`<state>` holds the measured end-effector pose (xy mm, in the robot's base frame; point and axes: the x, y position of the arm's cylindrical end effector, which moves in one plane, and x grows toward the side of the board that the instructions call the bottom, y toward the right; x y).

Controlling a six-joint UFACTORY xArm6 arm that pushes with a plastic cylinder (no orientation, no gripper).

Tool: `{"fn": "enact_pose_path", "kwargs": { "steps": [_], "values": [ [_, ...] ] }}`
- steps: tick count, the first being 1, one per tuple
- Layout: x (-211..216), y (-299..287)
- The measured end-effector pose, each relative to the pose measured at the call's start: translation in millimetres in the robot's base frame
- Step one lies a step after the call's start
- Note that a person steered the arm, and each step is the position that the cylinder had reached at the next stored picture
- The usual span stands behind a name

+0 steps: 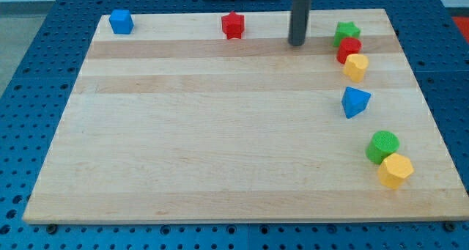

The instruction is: Separate the green star from the red circle

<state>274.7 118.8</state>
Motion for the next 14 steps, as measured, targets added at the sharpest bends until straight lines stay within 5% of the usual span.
{"fn": "enact_pose_path", "kwargs": {
  "steps": [3, 4, 6, 9, 13, 14],
  "values": [
    [-68.5, 93.8],
    [-27.8, 110.3],
    [-20.6, 97.2],
    [48.3, 39.9],
    [37.4, 10.9],
    [37.9, 61.0]
  ]
}}
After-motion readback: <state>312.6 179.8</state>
